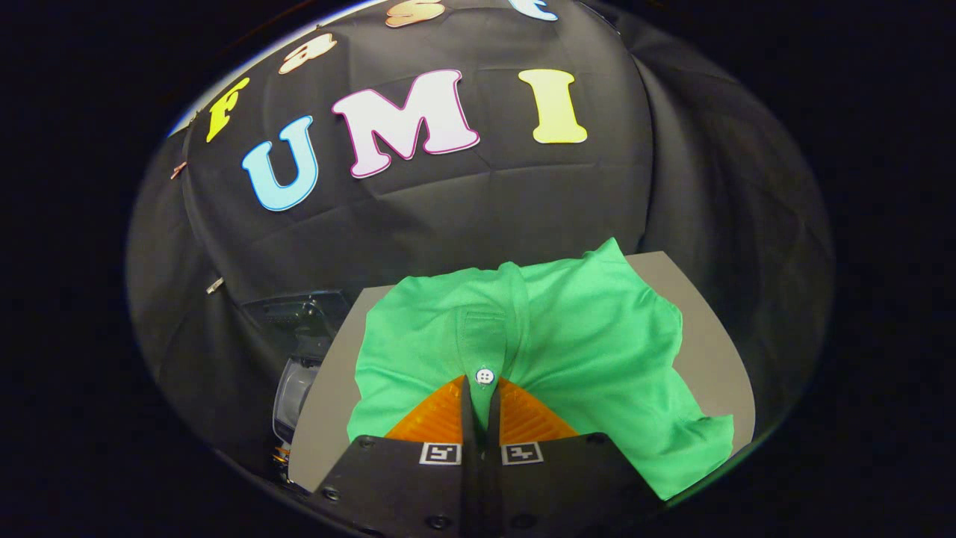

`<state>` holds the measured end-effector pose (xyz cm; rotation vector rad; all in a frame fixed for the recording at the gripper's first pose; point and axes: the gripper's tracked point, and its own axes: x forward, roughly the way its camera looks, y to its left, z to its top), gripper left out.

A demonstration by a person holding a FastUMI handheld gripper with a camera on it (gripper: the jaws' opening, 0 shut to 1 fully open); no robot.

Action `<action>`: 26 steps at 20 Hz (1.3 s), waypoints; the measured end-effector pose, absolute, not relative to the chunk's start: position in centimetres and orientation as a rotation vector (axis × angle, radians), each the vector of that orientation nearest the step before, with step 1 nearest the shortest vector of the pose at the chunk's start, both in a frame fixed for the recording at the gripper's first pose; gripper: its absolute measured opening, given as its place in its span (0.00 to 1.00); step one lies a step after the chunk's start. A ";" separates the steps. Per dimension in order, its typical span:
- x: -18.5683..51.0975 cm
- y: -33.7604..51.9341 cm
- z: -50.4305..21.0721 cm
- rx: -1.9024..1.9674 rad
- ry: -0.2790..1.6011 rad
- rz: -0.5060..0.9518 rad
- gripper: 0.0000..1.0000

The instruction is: Put the clothes into the washing machine and then close the washing machine lid.

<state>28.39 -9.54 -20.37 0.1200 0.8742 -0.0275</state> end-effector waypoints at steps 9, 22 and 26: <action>28.2 -8.7 -9.9 0.101 0.657 -0.018 0.05; 27.7 0.2 6.5 0.023 0.340 0.106 0.04; 27.8 6.1 7.0 0.026 0.316 0.219 0.04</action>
